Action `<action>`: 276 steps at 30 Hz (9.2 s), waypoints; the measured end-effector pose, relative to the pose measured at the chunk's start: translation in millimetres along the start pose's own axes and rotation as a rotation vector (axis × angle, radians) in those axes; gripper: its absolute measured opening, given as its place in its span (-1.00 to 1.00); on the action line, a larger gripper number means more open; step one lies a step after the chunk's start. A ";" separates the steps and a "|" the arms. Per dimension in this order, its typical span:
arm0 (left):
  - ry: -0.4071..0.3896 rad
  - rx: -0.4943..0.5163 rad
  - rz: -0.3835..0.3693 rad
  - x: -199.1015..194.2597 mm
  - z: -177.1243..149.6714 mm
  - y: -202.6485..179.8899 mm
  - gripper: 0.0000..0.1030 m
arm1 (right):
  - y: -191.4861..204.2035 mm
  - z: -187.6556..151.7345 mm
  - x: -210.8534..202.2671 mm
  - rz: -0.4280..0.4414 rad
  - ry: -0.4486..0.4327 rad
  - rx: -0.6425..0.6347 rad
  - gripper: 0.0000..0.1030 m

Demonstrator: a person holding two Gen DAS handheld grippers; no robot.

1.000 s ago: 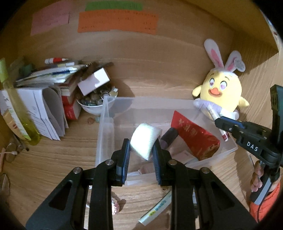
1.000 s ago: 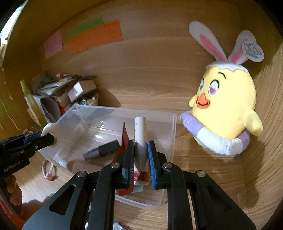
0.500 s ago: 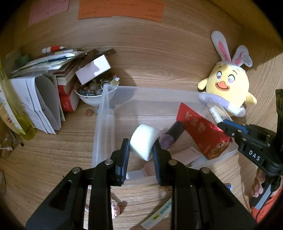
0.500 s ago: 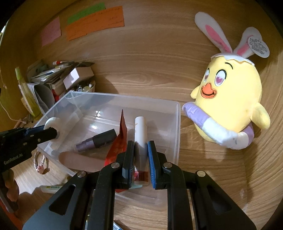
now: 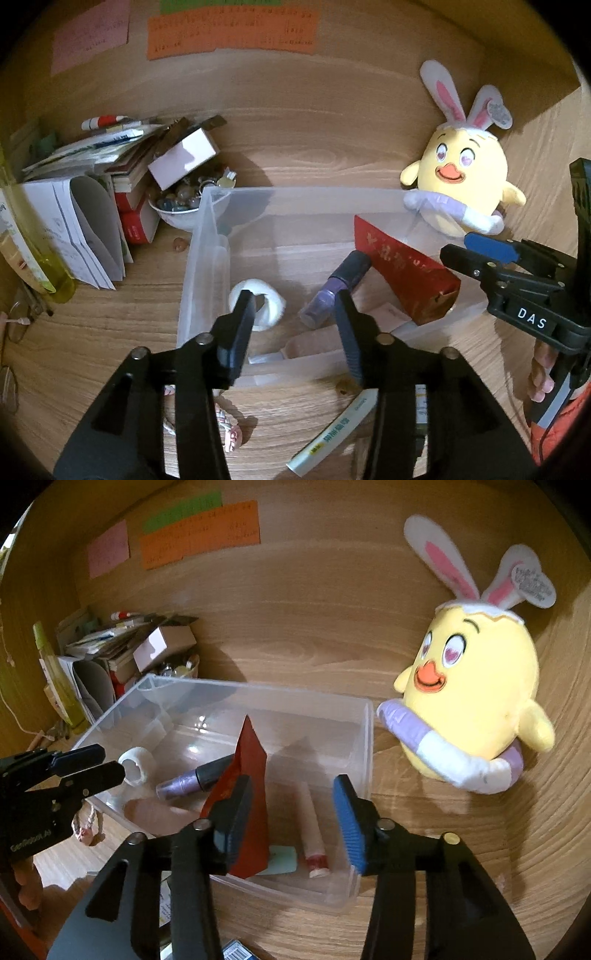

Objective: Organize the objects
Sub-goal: 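Lower the lip balm and tape roll into the clear box and release, then reach the right gripper to the blue Max card box and grasp it, then grasp the braided bracelet with the left gripper while the right lifts the blue box, then lower the blue box and bracelet into the clear box and open both grippers, then reach the left gripper to the pale green marker and grasp it, then grasp the small green-white box with the right gripper while the left lifts the marker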

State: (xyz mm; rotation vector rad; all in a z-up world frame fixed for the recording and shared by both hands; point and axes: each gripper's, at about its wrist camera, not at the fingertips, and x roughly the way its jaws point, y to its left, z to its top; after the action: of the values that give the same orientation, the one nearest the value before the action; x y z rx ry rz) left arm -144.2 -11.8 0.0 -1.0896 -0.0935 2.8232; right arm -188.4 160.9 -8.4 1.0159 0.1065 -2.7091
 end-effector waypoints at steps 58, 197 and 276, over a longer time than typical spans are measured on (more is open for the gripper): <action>0.201 -0.002 0.085 -15.6 -77.4 47.7 0.21 | 9.4 -101.6 -25.9 0.113 0.213 -0.106 0.54; -0.047 0.034 0.014 -35.8 4.7 -7.4 0.79 | 7.7 1.3 -34.8 -0.007 -0.086 -0.056 0.55; 0.158 0.173 -0.060 -21.8 -79.6 -2.1 -0.71 | 46.2 -99.4 -47.5 0.174 0.082 -0.181 -0.36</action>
State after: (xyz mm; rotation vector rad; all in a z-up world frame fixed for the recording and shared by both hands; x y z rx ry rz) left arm -74.5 -11.2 -44.1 -1.2418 0.1272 2.6239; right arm -78.8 141.1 -51.5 1.0314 0.2602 -2.4517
